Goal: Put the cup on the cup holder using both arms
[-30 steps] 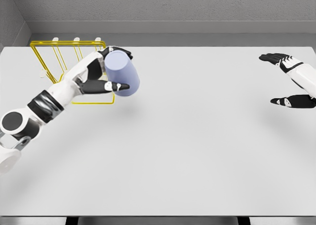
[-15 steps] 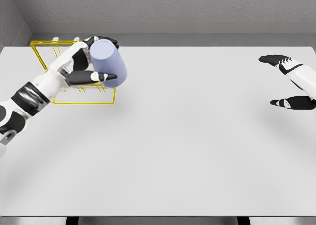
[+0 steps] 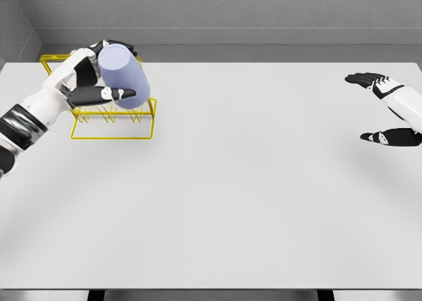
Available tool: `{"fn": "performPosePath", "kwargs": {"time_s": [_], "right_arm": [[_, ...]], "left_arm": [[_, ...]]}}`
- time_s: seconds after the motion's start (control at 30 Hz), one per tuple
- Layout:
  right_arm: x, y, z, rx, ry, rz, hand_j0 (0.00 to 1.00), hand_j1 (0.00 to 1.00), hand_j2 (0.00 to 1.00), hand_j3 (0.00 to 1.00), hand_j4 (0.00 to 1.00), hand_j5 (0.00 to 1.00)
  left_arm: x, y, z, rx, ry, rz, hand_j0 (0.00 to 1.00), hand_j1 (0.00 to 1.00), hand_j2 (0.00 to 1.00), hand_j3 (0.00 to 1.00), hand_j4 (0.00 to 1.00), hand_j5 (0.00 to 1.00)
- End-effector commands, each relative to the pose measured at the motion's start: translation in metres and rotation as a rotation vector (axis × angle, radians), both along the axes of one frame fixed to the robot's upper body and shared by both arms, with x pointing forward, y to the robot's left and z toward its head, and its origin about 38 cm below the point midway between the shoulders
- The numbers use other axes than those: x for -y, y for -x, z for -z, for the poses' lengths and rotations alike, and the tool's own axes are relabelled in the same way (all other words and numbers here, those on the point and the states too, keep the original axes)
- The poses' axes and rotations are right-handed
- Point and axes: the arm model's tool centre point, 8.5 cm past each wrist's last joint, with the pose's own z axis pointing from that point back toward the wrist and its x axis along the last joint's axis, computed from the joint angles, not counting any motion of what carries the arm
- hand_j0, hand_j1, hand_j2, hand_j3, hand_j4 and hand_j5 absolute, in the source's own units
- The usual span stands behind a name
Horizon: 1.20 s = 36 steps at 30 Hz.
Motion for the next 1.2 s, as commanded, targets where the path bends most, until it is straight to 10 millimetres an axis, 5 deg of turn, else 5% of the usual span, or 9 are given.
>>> {"fn": "performPosePath", "kwargs": {"time_s": [0.0,0.73,0.93,1.17], "right_arm": [[0.001,0.000,-0.001,0.001,-0.007,0.002,1.00,1.00,1.00,1.00,1.00,1.00],[0.006,0.003,-0.003,0.008,-0.007,0.017,1.00,1.00,1.00,1.00,1.00,1.00],[0.007,0.003,-0.003,0.006,-0.007,0.018,1.00,1.00,1.00,1.00,1.00,1.00],[0.007,0.004,-0.001,0.003,-0.008,0.018,1.00,1.00,1.00,1.00,1.00,1.00]], "left_arm": [[-0.009,-0.004,0.004,-0.009,0.001,-0.026,0.59,0.59,0.59,0.59,0.59,0.59],[-0.011,-0.007,0.015,-0.034,0.006,-0.044,0.60,0.60,0.60,0.60,0.60,0.60],[-0.010,-0.007,0.014,-0.031,-0.003,-0.040,0.91,0.91,0.91,0.91,0.91,0.91],[-0.009,-0.007,0.013,-0.026,-0.003,-0.037,0.93,0.93,0.93,0.93,0.93,0.93]]}}
